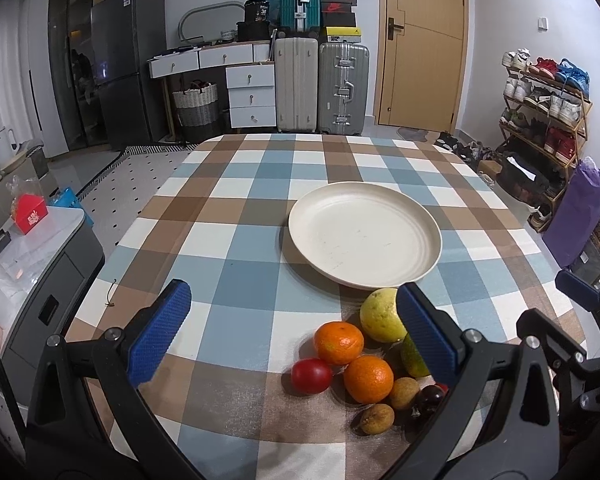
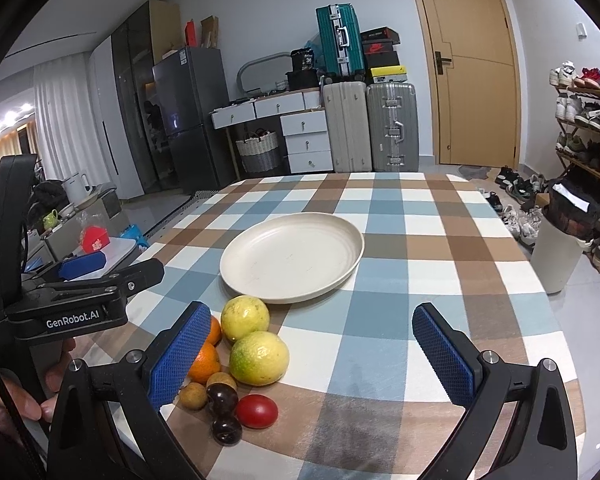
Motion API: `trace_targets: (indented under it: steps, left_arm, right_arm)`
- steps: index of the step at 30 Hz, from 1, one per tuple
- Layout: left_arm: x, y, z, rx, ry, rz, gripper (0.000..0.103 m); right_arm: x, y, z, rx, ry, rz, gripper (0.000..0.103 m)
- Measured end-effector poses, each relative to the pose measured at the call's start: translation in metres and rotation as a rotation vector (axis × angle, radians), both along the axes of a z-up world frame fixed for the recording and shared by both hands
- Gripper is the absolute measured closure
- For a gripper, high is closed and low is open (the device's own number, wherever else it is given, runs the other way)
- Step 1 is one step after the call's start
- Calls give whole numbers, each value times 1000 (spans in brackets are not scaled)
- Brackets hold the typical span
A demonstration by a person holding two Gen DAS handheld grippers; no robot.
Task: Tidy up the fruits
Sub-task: 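Move both tools toward the fruit cluster in front of the plate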
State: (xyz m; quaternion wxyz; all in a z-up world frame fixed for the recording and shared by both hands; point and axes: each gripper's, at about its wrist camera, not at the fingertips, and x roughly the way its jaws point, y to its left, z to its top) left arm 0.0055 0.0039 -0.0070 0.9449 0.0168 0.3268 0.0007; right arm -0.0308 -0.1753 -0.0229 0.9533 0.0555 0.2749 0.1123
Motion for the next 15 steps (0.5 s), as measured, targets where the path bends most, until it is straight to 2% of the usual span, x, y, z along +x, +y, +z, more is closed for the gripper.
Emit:
trace_targets:
  steps: [15]
  left_arm:
    - [0,20,-16,-18,0,15,1]
  right_arm:
    - [28,9,-36,99,152,93,0]
